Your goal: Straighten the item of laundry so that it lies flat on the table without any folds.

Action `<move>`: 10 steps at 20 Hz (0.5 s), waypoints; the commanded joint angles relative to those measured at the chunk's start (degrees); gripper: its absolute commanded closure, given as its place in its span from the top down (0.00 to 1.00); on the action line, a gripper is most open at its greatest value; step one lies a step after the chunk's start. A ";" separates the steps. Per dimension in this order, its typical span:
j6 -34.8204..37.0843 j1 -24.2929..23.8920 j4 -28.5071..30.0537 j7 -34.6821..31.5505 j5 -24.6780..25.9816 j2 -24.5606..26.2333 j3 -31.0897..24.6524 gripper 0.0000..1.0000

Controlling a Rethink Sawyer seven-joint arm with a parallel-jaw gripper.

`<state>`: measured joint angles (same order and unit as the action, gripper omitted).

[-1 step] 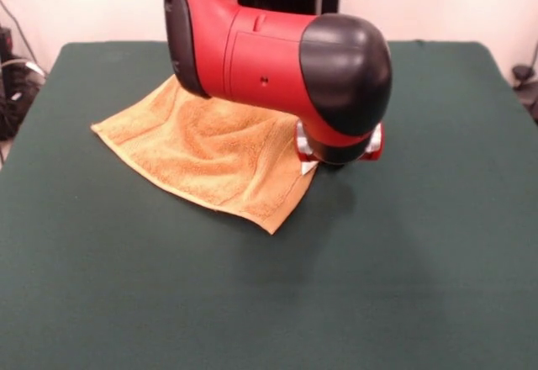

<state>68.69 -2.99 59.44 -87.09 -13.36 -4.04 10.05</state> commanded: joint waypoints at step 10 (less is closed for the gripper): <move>-26.89 -0.76 4.72 -14.67 -12.79 0.90 -13.86 0.00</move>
<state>68.23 -4.65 60.73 -87.40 -17.07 -3.97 9.55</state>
